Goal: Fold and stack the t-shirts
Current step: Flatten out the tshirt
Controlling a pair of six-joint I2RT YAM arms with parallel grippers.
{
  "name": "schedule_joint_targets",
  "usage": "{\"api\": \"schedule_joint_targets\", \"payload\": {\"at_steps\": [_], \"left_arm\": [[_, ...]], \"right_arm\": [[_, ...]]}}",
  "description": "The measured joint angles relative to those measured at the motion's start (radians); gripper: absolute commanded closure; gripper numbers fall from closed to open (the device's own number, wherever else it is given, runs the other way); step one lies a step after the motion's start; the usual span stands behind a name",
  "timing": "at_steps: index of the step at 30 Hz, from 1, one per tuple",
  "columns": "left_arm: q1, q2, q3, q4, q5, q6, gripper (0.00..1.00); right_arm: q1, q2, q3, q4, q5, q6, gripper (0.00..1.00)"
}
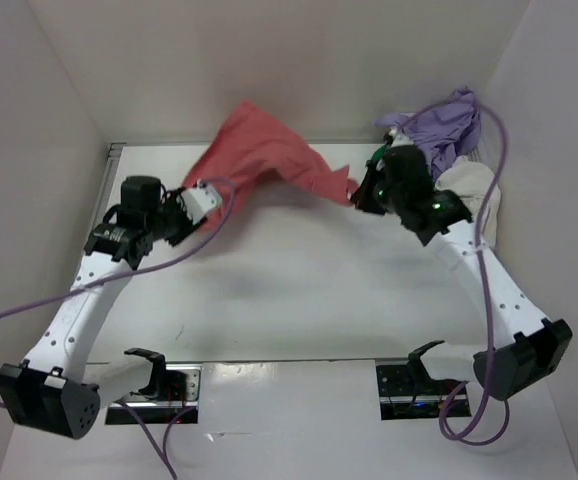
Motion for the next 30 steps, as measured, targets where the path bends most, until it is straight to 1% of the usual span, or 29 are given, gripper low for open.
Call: {"api": "schedule_joint_targets", "payload": {"at_steps": [2,3,5,7,9,10,13,15,18,21,25,27,30], "left_arm": [[0.008,-0.063,-0.1,-0.11,0.007,0.058,0.29],[0.011,-0.098,-0.134,-0.163,0.008,0.081,0.27],[0.011,-0.176,-0.179,-0.241,0.01,0.114,0.26],[0.011,-0.235,-0.185,-0.271,0.007,0.12,0.26],[0.012,-0.236,-0.174,-0.252,-0.001,0.11,0.26],[0.013,-0.212,-0.164,-0.229,-0.003,0.094,0.26],[0.016,-0.042,-0.103,-0.136,-0.006,0.031,0.26],[0.017,0.122,-0.035,-0.051,0.001,-0.023,0.26],[0.018,0.38,0.121,0.035,0.019,-0.095,0.26],[0.005,0.608,0.293,0.123,0.019,-0.13,0.24],[-0.03,0.809,0.417,0.211,-0.028,-0.14,0.24],[-0.042,0.879,0.431,0.245,-0.05,-0.132,0.23],[-0.052,0.953,0.424,0.25,-0.068,-0.109,0.23]], "right_arm": [[0.017,-0.005,-0.189,0.039,-0.04,0.049,1.0],[0.023,-0.005,-0.268,0.047,-0.057,0.072,1.0],[0.029,-0.008,-0.397,0.048,-0.076,0.108,1.0],[0.034,-0.019,-0.467,0.05,-0.087,0.134,1.0],[0.036,-0.045,-0.496,0.052,-0.091,0.152,1.0],[0.037,-0.06,-0.5,0.058,-0.091,0.156,1.0],[0.038,-0.088,-0.503,0.082,-0.089,0.167,1.0],[0.038,-0.087,-0.504,0.093,-0.087,0.172,1.0],[0.038,-0.062,-0.51,0.101,-0.086,0.172,1.0],[0.028,-0.011,-0.521,0.11,-0.084,0.169,1.0],[0.002,0.072,-0.523,0.116,-0.092,0.16,1.0],[-0.014,0.102,-0.523,0.121,-0.096,0.154,1.0],[-0.034,0.132,-0.521,0.125,-0.106,0.146,1.0]]}}
